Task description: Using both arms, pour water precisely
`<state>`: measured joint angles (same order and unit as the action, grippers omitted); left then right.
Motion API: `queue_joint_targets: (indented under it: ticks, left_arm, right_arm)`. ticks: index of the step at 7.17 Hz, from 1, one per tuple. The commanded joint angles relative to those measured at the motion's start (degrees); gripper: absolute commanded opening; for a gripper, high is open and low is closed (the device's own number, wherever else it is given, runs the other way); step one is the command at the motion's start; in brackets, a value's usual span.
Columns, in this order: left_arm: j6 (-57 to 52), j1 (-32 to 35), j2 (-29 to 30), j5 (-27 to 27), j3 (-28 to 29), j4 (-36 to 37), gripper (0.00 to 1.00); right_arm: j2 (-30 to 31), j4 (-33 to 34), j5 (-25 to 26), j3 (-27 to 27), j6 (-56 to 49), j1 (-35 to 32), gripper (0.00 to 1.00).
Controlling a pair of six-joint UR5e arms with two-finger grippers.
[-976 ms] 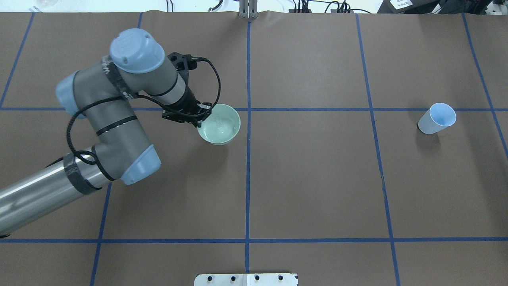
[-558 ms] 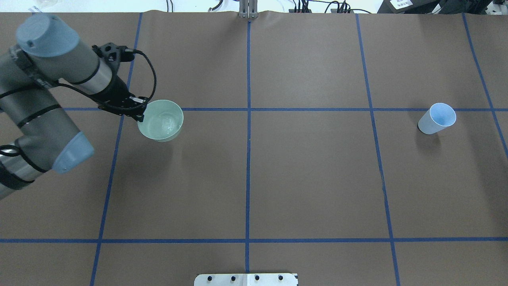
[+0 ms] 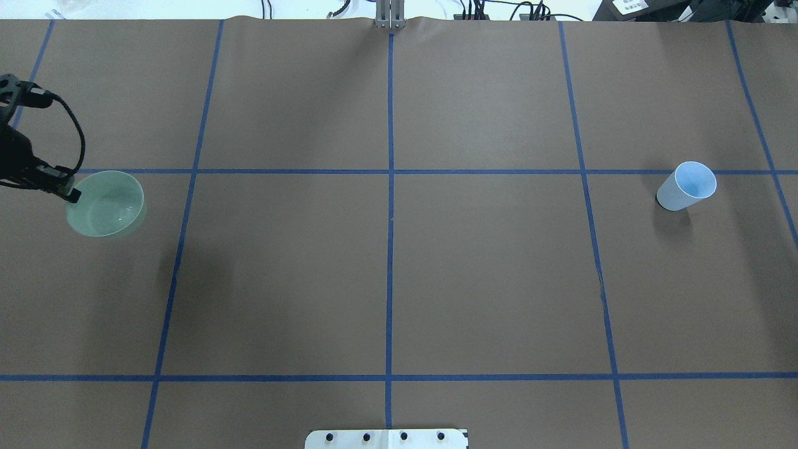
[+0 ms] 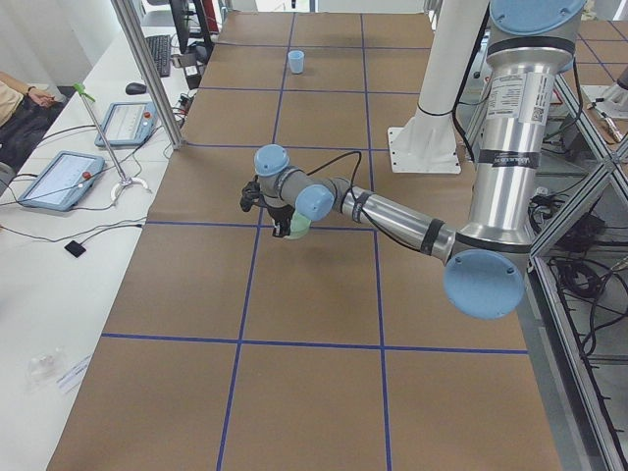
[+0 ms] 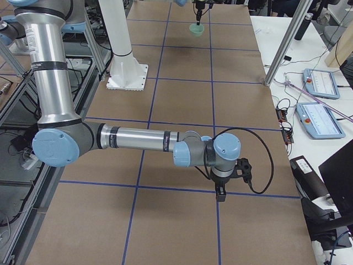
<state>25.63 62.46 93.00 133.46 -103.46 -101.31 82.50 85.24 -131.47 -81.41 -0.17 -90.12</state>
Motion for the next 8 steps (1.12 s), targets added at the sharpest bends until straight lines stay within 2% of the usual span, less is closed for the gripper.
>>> queue_joint_targets:
  ticks: [1,4,8]
  left_arm:
    - [-4.5,1.3,-5.9,0.1,1.0,-4.3,0.00]
    - [-4.0,0.9,-6.3,0.2,6.1,-10.9,0.00]
    - [-3.9,0.7,-4.1,0.2,9.1,-11.0,0.00]
  right_arm:
    - [-0.7,3.7,-1.0,-0.6,0.1,0.8,1.00]
    - [-0.6,3.6,-1.0,-0.9,-0.1,0.8,1.00]
    - [-0.6,3.4,-0.8,-0.9,-0.1,0.8,1.00]
